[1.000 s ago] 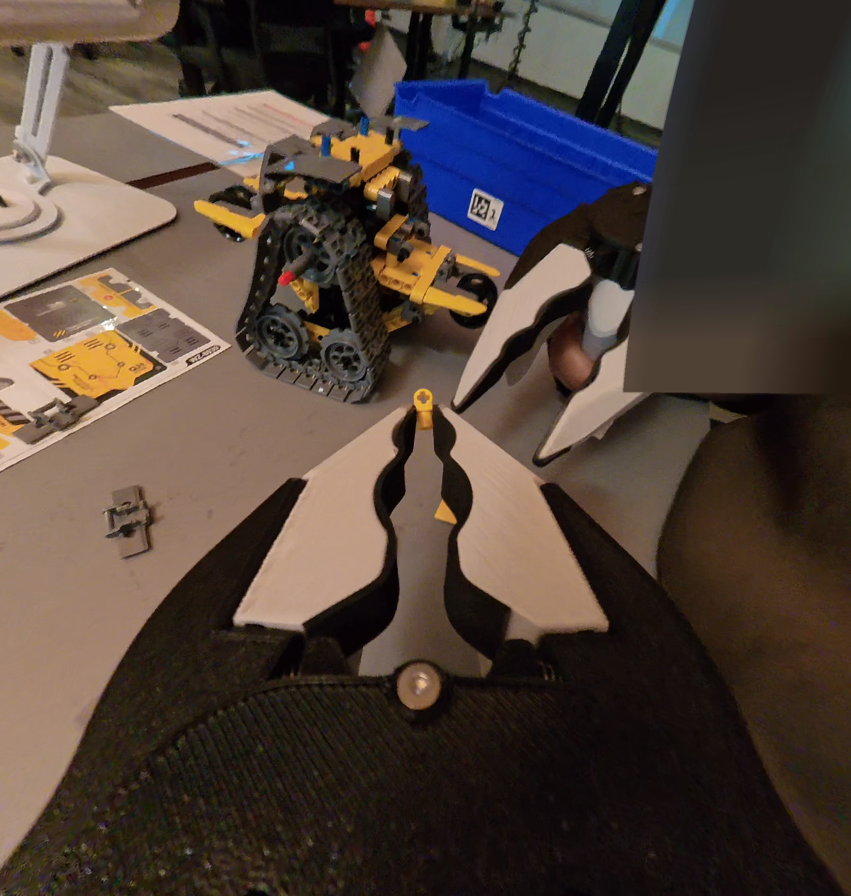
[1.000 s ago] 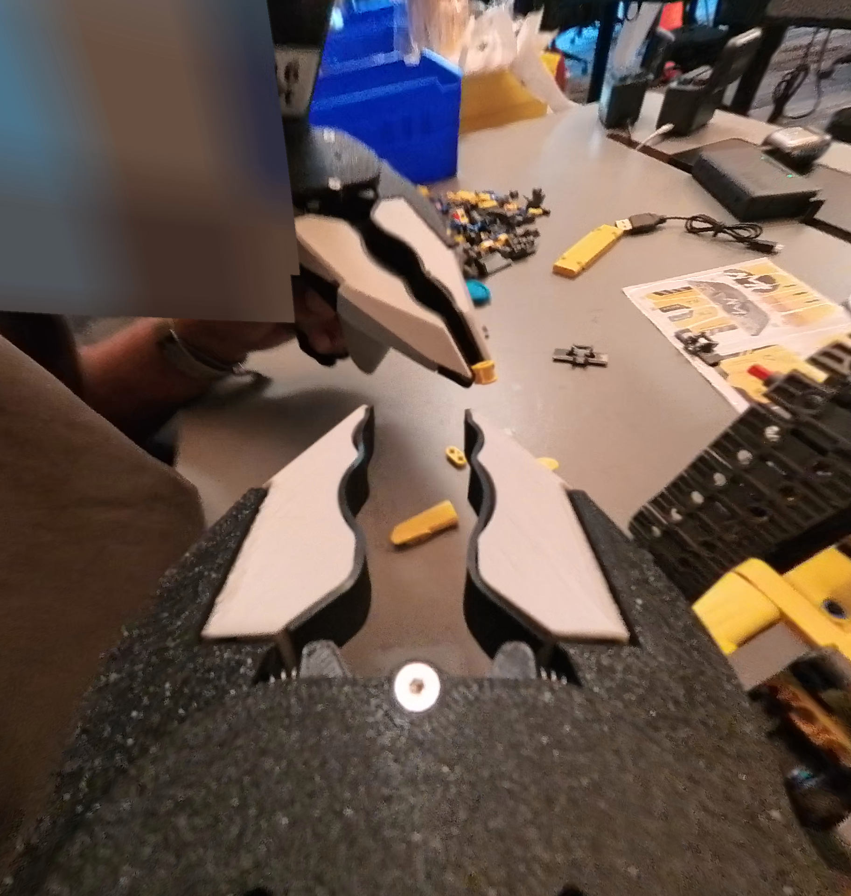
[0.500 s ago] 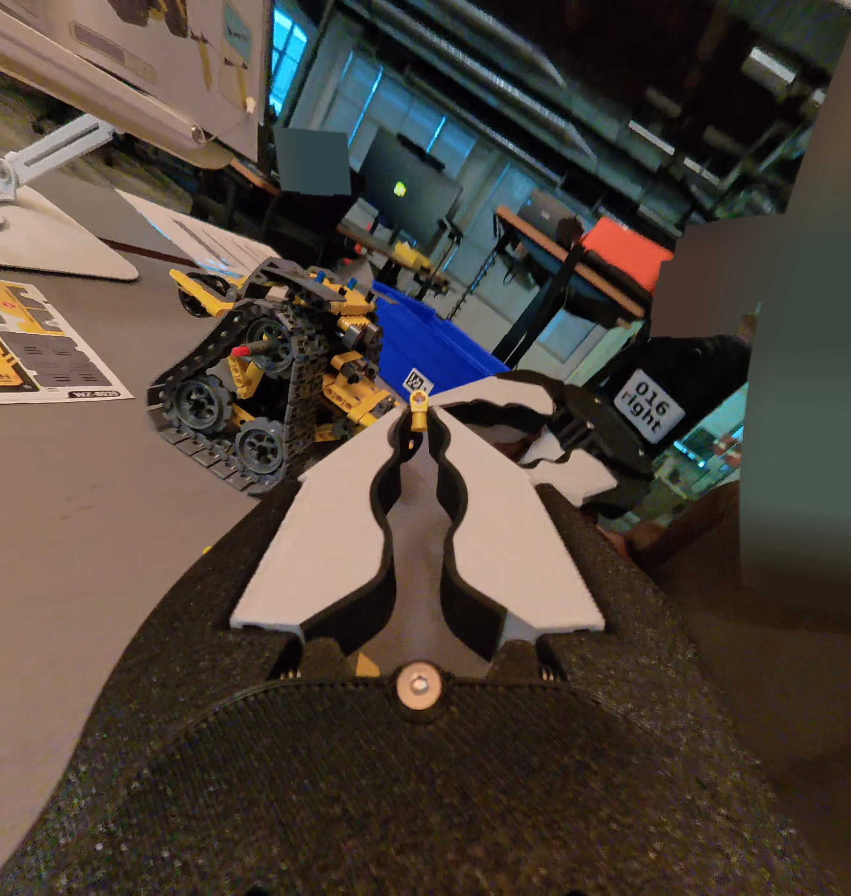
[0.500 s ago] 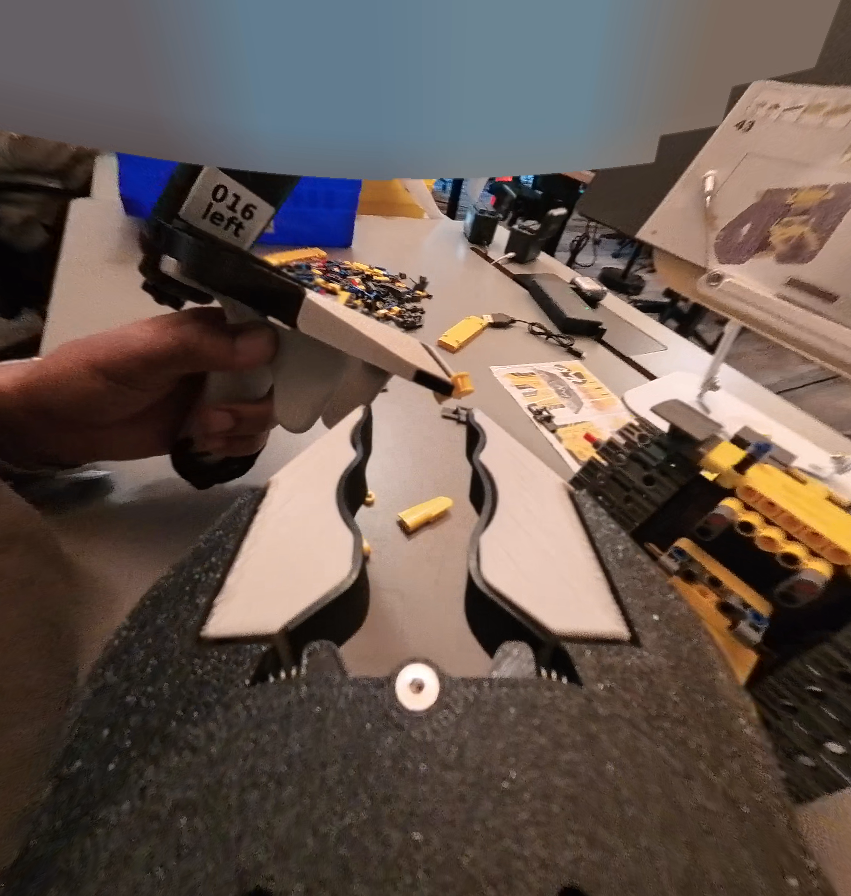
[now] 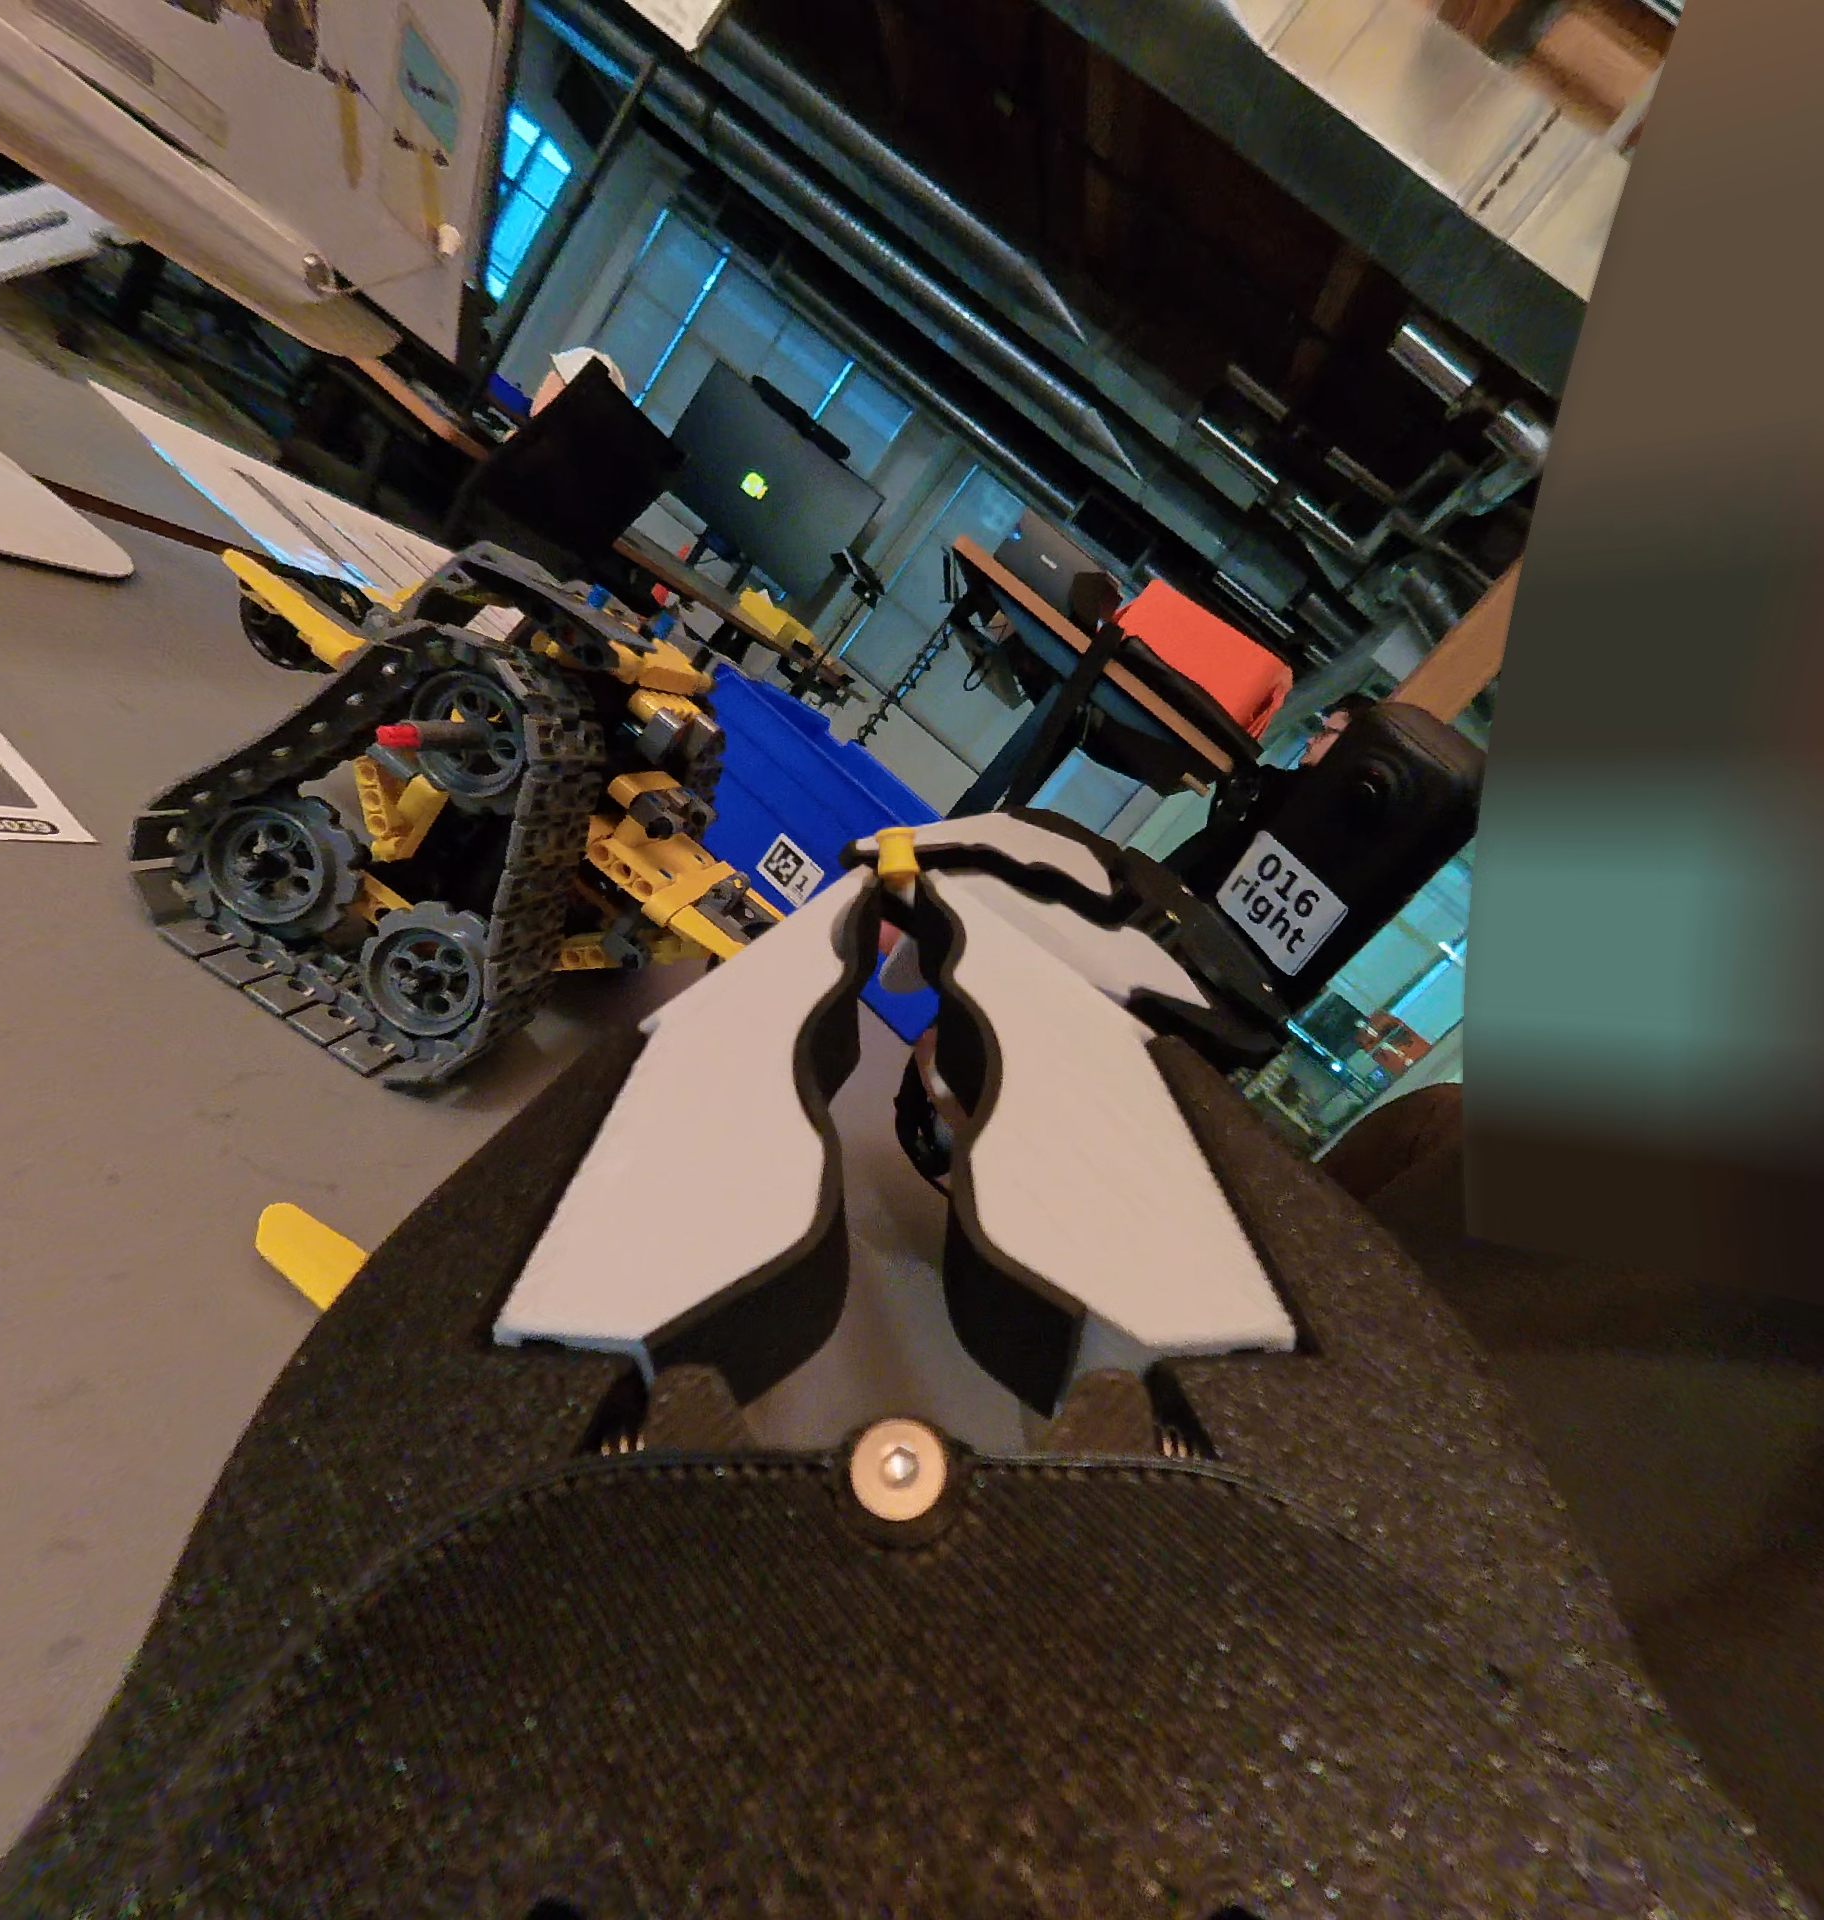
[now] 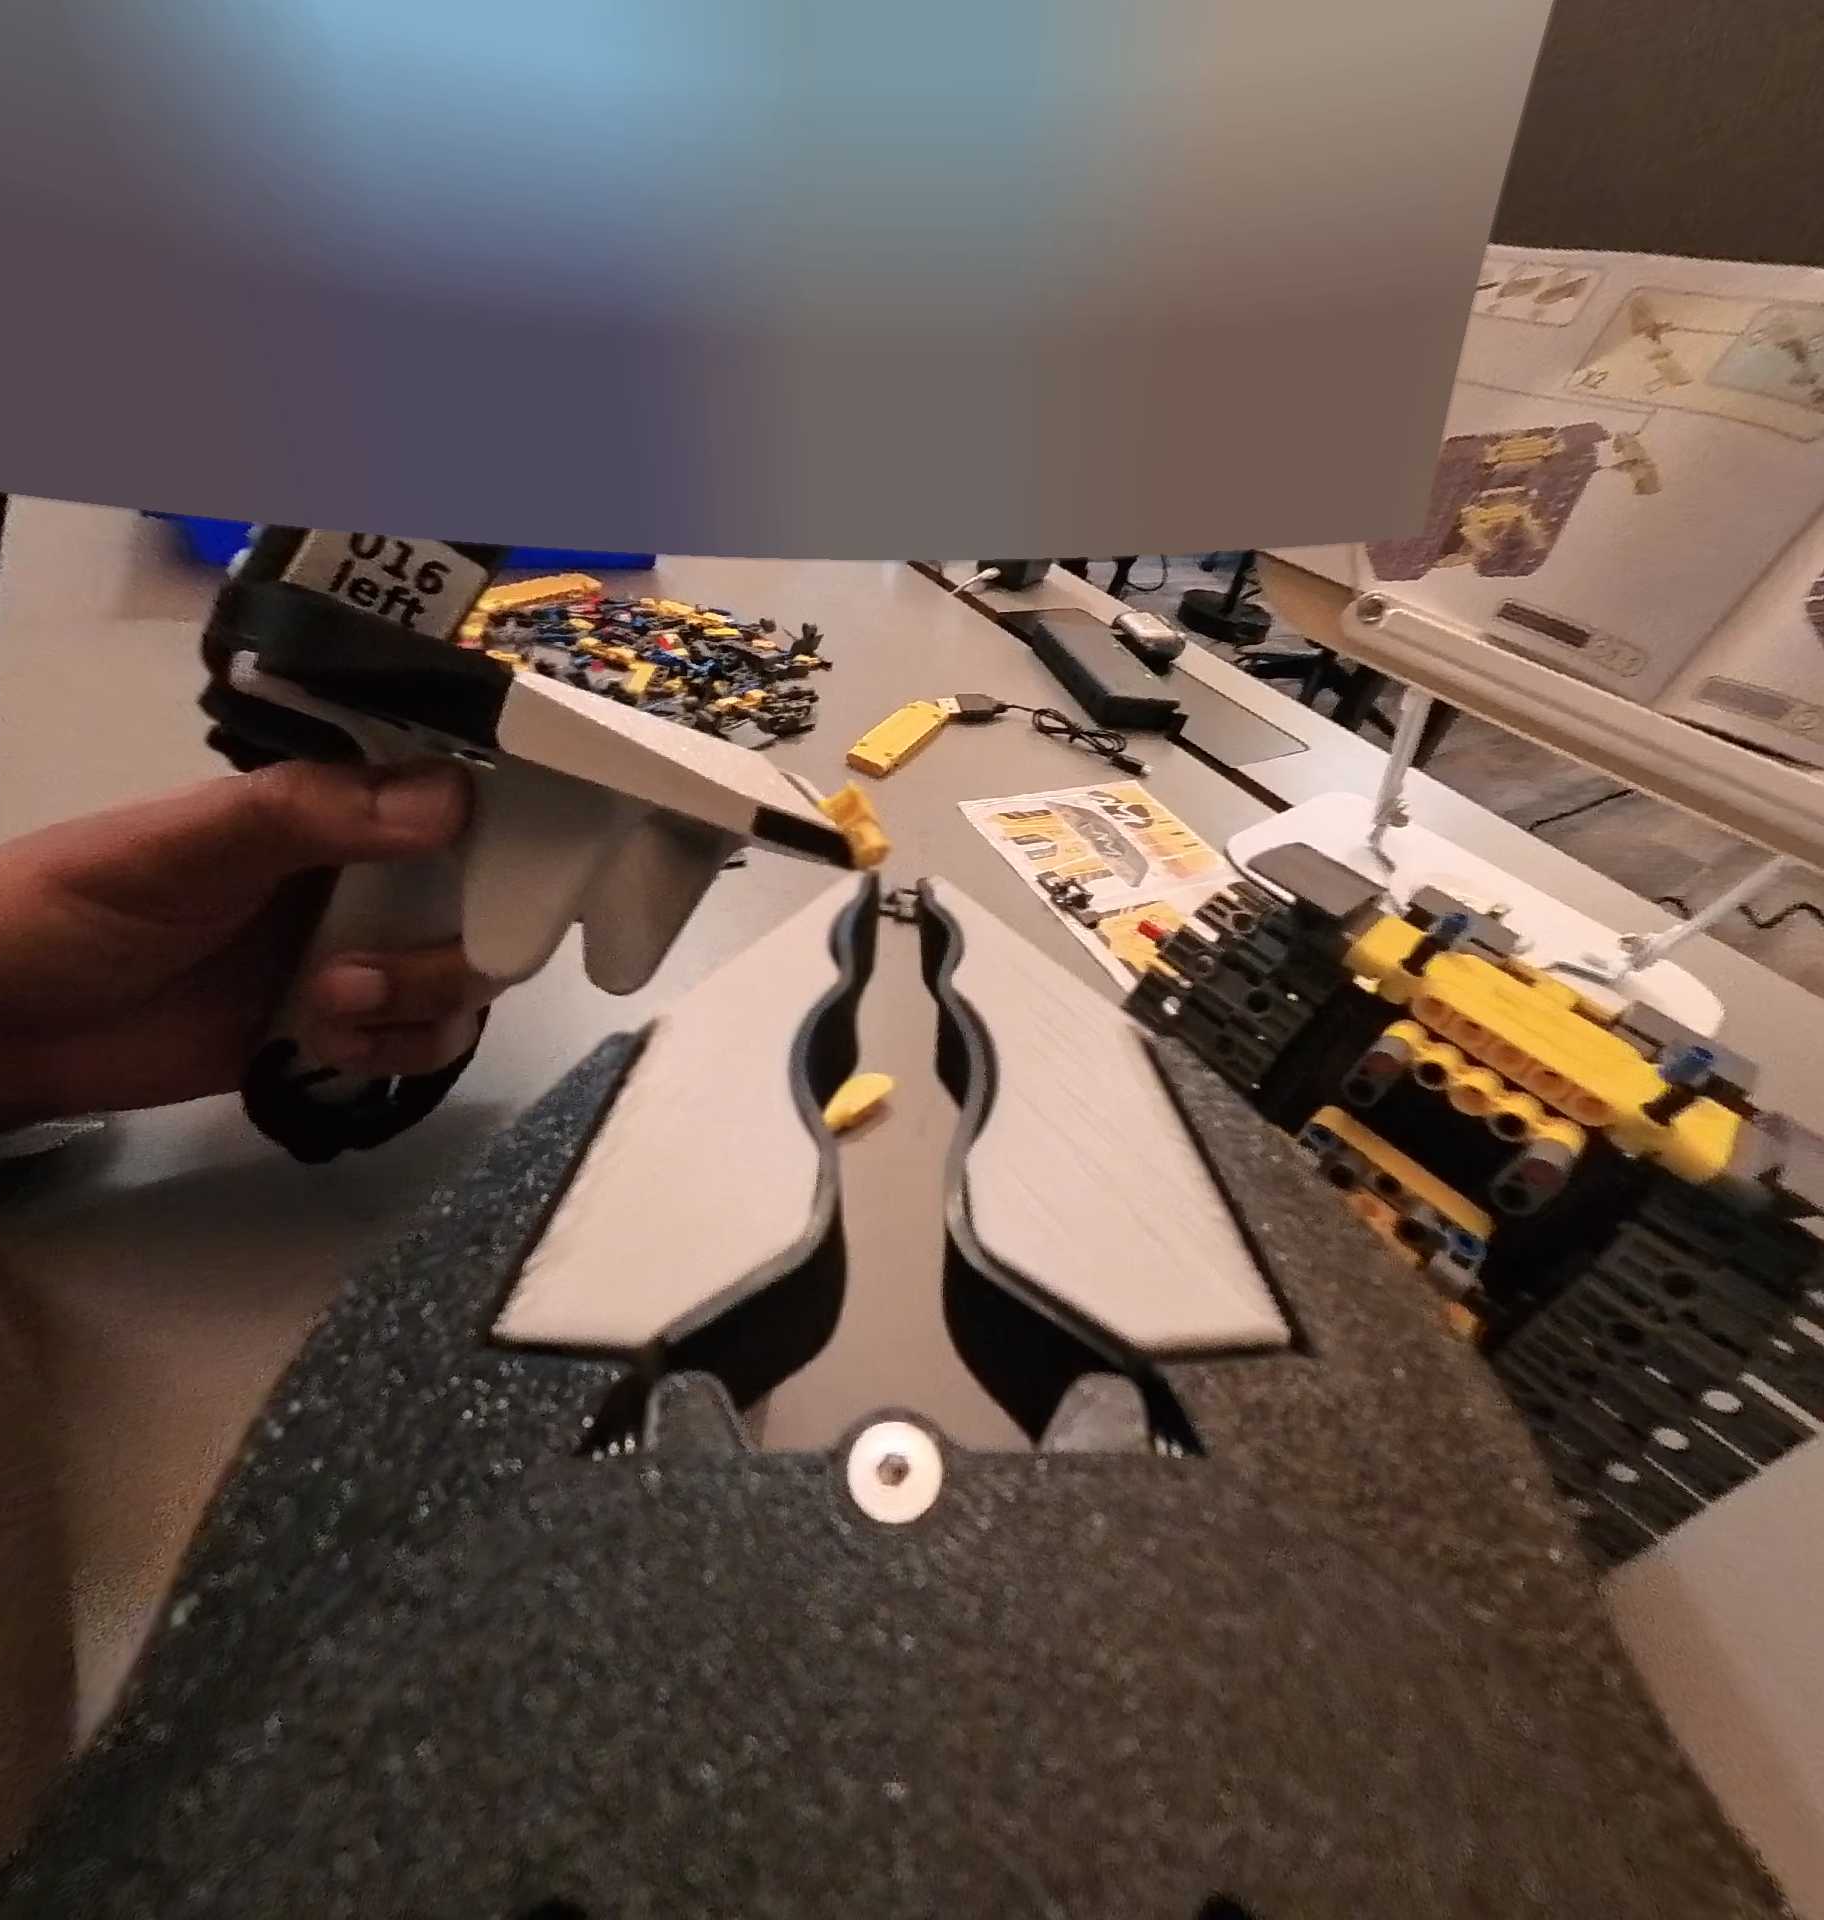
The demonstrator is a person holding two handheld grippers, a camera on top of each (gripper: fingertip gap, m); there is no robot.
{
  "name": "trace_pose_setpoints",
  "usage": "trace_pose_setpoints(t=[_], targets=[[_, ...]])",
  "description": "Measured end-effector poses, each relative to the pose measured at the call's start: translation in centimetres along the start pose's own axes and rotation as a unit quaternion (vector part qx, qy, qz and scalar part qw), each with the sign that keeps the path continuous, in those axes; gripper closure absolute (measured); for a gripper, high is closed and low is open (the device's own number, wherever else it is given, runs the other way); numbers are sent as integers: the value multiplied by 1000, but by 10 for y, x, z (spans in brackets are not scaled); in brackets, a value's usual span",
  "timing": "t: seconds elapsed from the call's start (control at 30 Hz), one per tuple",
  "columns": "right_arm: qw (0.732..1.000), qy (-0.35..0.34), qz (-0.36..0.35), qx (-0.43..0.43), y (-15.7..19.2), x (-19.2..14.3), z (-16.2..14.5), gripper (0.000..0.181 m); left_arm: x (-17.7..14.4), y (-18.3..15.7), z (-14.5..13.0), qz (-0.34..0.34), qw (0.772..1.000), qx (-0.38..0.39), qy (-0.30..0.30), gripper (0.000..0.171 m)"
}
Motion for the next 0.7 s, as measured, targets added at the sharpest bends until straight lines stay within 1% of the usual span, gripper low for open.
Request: trace_pose_setpoints(t=[0.03,0.07,0.17,0.27,0.3,0.4,0.47,0.63,0.7], targets=[[1000,-3,-8,-2,-2,-1,1,180,0,0,0,-5,1000,-3,-1,169],[1000,-5,-11,-4,-3,-2,1,180,-1,0,1,-8,1000,-7,-4,170],[1000,-9,-1,-10,-2,-2,2,168,-1,1,0,-12,1000,-13,-5,169],[999,-14,3,-43,2,-2,3,156,-4,4,2,-15,1000,-22,-3,169],[998,-11,7,-55,4,-1,3,155,-5,5,3,-16,1000,-23,1,169],[996,-3,1,-93,10,1,1,156,-5,6,4,-18,999,-25,14,170],[994,-4,-2,-109,13,2,0,160,-3,6,3,-13,999,-18,31,169],[991,9,-13,-131,15,4,-3,171,-3,7,3,-10,998,-9,67,169],[992,21,-5,-127,15,5,-5,174,-5,10,5,-11,995,-10,95,168]])
Point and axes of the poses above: each gripper's, where its closed fingertips meet, x out along the fingers, z out of its top, y = z × x across the jaws, the point moved 9 cm from there along -x, back along the fingers, and after that the axes turned 5 degrees about x, right-handed, at the moved point
